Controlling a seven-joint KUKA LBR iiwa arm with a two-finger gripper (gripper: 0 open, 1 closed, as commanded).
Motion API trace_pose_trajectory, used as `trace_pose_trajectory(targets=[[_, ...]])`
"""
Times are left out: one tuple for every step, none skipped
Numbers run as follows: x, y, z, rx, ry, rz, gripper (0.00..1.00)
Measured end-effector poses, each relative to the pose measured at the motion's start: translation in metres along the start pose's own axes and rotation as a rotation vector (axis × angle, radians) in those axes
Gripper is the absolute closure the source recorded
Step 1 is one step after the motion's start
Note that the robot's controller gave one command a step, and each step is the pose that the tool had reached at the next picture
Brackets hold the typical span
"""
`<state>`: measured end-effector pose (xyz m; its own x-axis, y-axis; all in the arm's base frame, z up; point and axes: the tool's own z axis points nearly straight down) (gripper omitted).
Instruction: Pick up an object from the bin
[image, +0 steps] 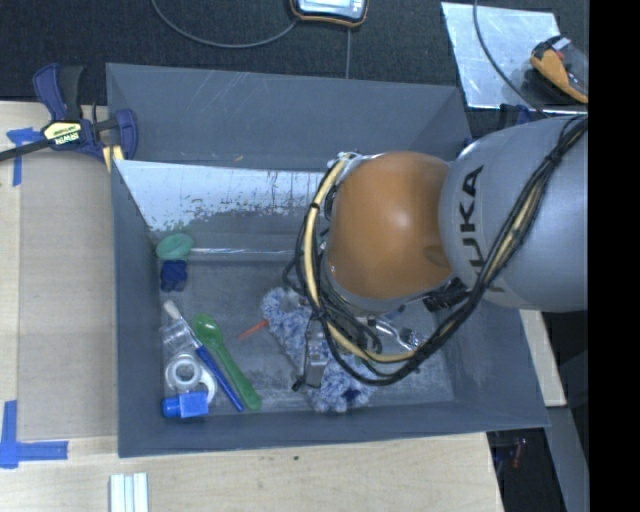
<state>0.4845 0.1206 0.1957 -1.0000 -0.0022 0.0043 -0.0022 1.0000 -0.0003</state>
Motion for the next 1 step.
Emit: trace_pose_trajectory(targets=[[-0.0018,-0.0005,-0.0031,-0.001,-0.007,0.003,0.0]])
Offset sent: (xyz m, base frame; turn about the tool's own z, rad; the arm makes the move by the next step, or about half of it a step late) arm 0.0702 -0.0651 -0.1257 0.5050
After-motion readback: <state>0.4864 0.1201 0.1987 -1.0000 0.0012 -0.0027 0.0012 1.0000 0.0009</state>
